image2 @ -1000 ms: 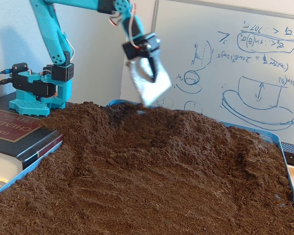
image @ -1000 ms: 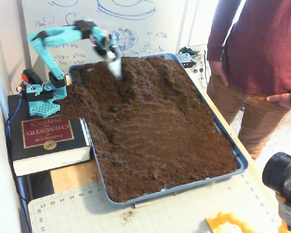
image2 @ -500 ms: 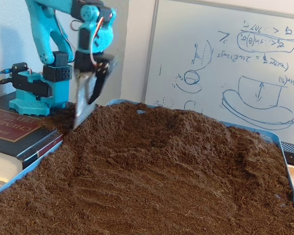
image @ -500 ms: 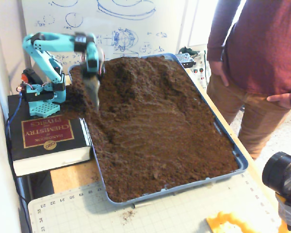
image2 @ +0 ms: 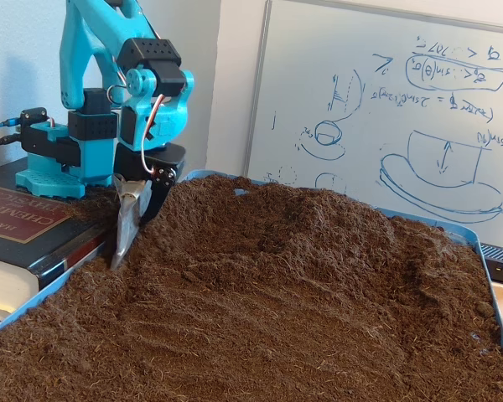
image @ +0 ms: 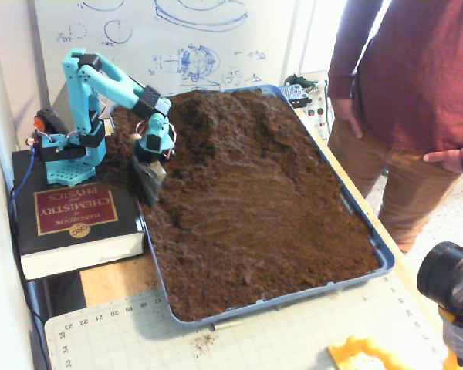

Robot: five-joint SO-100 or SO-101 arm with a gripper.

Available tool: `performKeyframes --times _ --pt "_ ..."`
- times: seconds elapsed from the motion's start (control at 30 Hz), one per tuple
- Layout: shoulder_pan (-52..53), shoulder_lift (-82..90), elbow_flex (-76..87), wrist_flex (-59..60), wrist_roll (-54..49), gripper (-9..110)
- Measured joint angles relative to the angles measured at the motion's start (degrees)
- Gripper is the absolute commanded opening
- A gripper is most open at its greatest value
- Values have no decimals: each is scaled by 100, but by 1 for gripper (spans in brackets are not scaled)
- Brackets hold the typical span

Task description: Build a berm.

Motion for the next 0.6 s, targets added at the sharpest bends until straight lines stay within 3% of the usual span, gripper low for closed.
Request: performKeyframes --times 0.37,0.6 --pt "-782 -580 -369 -1063 2127 1" --pt "-1362 -1617 -1380 -1107 2452 1"
